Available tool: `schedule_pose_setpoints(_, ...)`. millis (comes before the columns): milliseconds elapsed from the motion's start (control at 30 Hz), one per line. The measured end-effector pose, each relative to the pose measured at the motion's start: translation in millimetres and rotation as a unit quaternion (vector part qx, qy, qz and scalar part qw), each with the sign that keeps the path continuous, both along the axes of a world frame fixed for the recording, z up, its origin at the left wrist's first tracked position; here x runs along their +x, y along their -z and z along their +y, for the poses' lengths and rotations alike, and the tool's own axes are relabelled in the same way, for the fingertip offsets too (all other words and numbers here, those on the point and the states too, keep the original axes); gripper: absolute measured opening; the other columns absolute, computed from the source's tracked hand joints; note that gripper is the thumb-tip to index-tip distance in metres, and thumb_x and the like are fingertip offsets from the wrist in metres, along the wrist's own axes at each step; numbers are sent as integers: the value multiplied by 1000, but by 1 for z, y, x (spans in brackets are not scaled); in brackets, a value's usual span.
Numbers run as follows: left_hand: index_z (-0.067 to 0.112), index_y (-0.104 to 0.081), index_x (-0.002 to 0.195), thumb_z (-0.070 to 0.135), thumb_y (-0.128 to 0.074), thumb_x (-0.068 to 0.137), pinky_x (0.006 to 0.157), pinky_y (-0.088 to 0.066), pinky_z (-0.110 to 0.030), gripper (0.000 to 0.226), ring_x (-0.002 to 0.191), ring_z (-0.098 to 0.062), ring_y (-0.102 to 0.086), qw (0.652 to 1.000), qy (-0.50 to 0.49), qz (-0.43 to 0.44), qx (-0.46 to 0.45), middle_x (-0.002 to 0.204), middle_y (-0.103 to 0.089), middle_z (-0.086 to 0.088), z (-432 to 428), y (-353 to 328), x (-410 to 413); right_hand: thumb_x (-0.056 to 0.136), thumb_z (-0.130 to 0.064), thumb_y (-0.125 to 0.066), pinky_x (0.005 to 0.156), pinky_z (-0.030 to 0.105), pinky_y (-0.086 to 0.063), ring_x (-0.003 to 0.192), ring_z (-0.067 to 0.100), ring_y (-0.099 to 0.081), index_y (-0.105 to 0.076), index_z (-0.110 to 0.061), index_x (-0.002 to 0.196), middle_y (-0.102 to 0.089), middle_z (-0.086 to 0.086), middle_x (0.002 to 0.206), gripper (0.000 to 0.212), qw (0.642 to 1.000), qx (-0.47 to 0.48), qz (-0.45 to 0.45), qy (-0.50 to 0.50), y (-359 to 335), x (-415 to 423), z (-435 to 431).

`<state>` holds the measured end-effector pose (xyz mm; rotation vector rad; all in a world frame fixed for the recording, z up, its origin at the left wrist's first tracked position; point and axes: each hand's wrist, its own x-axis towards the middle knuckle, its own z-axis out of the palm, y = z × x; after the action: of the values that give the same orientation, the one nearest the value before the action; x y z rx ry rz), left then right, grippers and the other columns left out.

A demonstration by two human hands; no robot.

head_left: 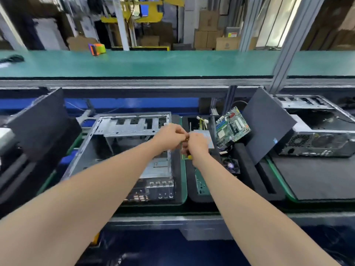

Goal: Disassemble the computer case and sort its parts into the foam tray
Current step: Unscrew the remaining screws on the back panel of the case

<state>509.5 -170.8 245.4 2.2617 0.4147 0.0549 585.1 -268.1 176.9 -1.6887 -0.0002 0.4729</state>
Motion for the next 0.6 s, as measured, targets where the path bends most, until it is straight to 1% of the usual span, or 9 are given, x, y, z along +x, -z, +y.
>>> schedule_pose_setpoints(100, 16, -66, 78, 12, -60, 91, 66, -56, -31, 15, 71, -17, -68, 1000, -13, 12, -9, 74, -73, 0, 43, -4, -39, 100, -17, -43, 40, 25, -41, 40, 24, -55, -65, -8, 97, -67, 13, 64, 25, 995, 15, -15, -95, -19, -41, 35)
schedule_pose_setpoints(167, 14, -62, 73, 5, -57, 90, 61, -52, -27, 20, 66, -16, -64, 999, -6, 33, -12, 68, -68, -1, 70, -2, -66, 103, -19, -42, 41, 26, -42, 40, 24, -56, -63, -9, 99, -65, 14, 66, 24, 989, 29, -19, -144, -23, -68, 54)
schedule_pose_setpoints(267, 8, -66, 78, 3, -56, 87, 55, -47, -16, 14, 66, -16, -62, 994, 32, 81, 63, 71, -67, -1, 99, 10, -101, 108, -15, -39, 38, 24, -42, 41, 24, -60, -63, -6, 118, -64, 18, 66, 28, 981, 41, 0, -192, -19, -102, 73)
schedule_pose_setpoints(333, 12, -72, 87, 12, -56, 86, 60, -47, -18, 16, 72, -15, -62, 987, 66, 119, 88, 78, -69, 4, 111, 20, -119, 109, -14, -38, 39, 26, -44, 43, 25, -62, -59, -9, 131, -65, 20, 69, 31, 979, 34, 6, -203, -14, -120, 80)
schedule_pose_setpoints(400, 22, -73, 89, 25, -55, 85, 68, -46, -29, 19, 79, -15, -60, 978, 102, 148, 105, 85, -68, 7, 120, 28, -134, 109, -15, -39, 41, 28, -44, 44, 24, -61, -56, -11, 138, -66, 19, 71, 34, 981, 24, 12, -192, -8, -135, 83)
schedule_pose_setpoints(433, 27, -72, 89, 30, -55, 84, 70, -44, -30, 18, 82, -14, -59, 975, 121, 150, 112, 87, -67, 9, 125, 31, -141, 109, -15, -39, 41, 28, -44, 44, 22, -59, -56, -13, 139, -66, 18, 72, 34, 983, 20, 11, -184, -5, -142, 85)
schedule_pose_setpoints(533, 36, -68, 101, 41, -61, 83, 69, -42, -19, 20, 86, -1, -61, 972, 161, 114, 127, 95, -68, 16, 141, 42, -161, 108, -16, -41, 39, 24, -40, 40, 19, -53, -58, -18, 139, -65, 13, 66, 36, 987, 11, 6, -159, 0, -165, 88)
schedule_pose_setpoints(567, 35, -68, 108, 45, -65, 87, 67, -42, -14, 22, 84, 5, -61, 972, 171, 91, 134, 98, -68, 17, 146, 47, -167, 108, -15, -40, 38, 23, -40, 38, 19, -51, -59, -20, 139, -64, 11, 62, 36, 988, 12, 3, -153, 2, -174, 89)
schedule_pose_setpoints(600, 33, -67, 112, 47, -68, 91, 68, -43, -12, 26, 84, 6, -61, 970, 180, 67, 146, 100, -67, 18, 150, 52, -172, 108, -15, -40, 38, 23, -40, 37, 19, -50, -59, -21, 138, -64, 10, 60, 36, 989, 11, -2, -147, 5, -182, 90)
